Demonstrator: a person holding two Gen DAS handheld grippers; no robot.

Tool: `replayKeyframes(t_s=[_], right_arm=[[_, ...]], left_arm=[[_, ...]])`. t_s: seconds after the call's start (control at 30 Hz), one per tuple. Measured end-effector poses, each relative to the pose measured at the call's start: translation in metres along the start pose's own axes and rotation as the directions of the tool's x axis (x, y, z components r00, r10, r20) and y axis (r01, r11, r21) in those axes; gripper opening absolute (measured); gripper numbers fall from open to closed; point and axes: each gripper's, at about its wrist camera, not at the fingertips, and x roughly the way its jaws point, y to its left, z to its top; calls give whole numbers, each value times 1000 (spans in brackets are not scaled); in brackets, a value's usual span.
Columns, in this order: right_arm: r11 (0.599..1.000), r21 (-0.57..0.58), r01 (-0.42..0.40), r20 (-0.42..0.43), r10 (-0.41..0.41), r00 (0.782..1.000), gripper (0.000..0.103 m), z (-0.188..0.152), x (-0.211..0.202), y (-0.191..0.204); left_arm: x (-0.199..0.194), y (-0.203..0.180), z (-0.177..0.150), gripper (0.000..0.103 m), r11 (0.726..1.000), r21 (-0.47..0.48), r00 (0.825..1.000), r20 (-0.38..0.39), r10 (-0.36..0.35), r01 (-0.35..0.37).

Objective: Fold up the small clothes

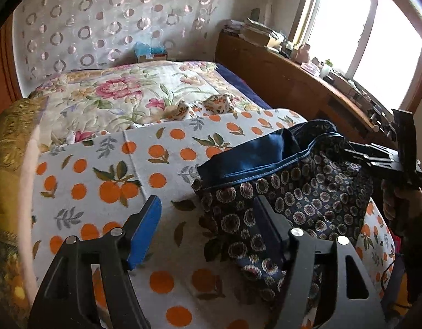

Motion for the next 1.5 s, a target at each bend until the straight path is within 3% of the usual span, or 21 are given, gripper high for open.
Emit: replayKeyframes(t_s=[0.33,0.47,0.7,0.73,0.8,0.87,1.0,1.07,1.27,1.5], right_arm=[[996,72,-46,-49,50,998,70,10,18,-16],[990,107,-87,-47,92,995,70,11,24,-22],[990,59,-130,-42,132,990,69,5,28,-15],[989,46,-139,-43,141,989,64,5,28,-13],[990,26,-142,-42,143,989,57,3,27,-10],[986,21,-167,-41,167,985,41,2,27,-11],[977,18,-211,-41,212,976,22,-1,27,-12],[974,17,-226,-37,227,973,16,-3,27,-12],[981,3,-194,37,193,980,11,-6,9,-9],[983,-40,-179,156,183,971,10,-1,-31,4]], left_arm=[[34,4,8,70,1000,1,996,-86,-4,4],[37,1,9,70,1000,17,996,-85,6,-5],[43,-7,11,70,999,43,997,-76,-3,7],[44,-8,11,69,999,44,997,-75,-10,14],[44,-10,12,58,998,48,997,-71,-29,33],[45,-11,13,51,998,45,997,-69,-39,43],[48,-12,13,16,994,17,991,-86,-102,104],[47,-14,13,11,994,12,990,-89,-111,112],[10,-23,17,8,990,18,990,-2,-141,141],[-50,-31,21,8,989,47,979,141,-147,142]])
